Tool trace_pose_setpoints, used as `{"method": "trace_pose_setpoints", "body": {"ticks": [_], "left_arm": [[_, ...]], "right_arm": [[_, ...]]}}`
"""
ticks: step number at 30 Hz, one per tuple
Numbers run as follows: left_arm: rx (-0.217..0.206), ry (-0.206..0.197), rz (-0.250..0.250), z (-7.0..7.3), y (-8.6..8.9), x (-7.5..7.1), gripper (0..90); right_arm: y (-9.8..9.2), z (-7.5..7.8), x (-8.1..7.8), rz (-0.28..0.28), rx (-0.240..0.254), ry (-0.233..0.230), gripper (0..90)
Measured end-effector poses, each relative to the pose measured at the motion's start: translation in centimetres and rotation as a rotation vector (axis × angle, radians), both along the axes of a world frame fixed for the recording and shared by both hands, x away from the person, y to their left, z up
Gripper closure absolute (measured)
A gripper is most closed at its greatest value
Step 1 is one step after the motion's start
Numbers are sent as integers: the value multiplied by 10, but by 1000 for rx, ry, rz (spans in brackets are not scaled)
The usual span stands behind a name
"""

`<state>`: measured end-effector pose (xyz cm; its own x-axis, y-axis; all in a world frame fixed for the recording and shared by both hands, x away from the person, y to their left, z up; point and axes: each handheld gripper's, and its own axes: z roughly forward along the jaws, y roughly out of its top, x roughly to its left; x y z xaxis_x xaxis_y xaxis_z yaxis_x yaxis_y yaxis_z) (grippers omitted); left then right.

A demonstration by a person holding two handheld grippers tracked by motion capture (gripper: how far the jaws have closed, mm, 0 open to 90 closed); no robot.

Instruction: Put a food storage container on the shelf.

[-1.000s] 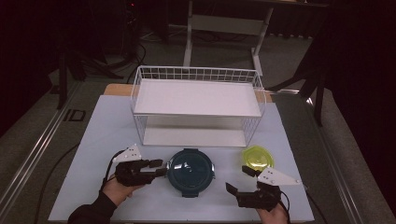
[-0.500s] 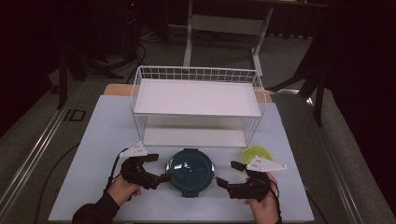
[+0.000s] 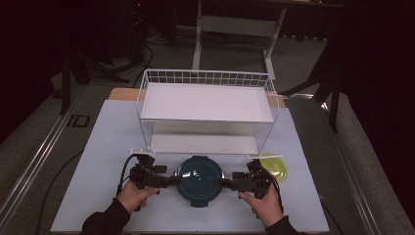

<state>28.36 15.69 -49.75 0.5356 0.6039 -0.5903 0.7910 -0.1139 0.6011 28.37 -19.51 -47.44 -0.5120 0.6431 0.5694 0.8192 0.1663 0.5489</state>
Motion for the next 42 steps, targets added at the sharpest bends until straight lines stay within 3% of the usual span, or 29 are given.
{"method": "trace_pose_setpoints", "body": {"ticks": [3,7,9,10,13,16,22,24,29,33,36,42], "left_arm": [[-56,74,10,-7,2,3,75],[-93,144,17,-13,2,4,155],[-98,161,17,-15,1,4,185],[-107,197,10,-19,-1,4,219],[-97,228,14,-22,-3,4,307],[-134,242,12,-24,-2,5,378],[-142,250,8,-25,1,6,421],[-152,261,14,-26,5,7,482],[-143,262,3,-25,5,9,483],[-139,264,-5,-25,5,10,486],[-155,278,10,-26,5,10,500],[-141,247,2,-19,3,6,525]], "right_arm": [[0,-7,3,-17,14,68,191],[-4,-15,8,-50,44,147,231],[-5,-17,10,-55,62,172,238],[-7,-21,14,-58,85,207,257],[-6,-25,16,-56,103,238,289],[-4,-28,18,-51,107,257,333],[-3,-33,20,-49,117,279,430],[-5,-32,20,-58,126,290,509],[-5,-32,23,-69,122,315,508],[-9,-39,28,-60,176,381,522],[-10,-40,29,-51,185,403,529],[-11,-36,25,-43,184,405,554]]}}
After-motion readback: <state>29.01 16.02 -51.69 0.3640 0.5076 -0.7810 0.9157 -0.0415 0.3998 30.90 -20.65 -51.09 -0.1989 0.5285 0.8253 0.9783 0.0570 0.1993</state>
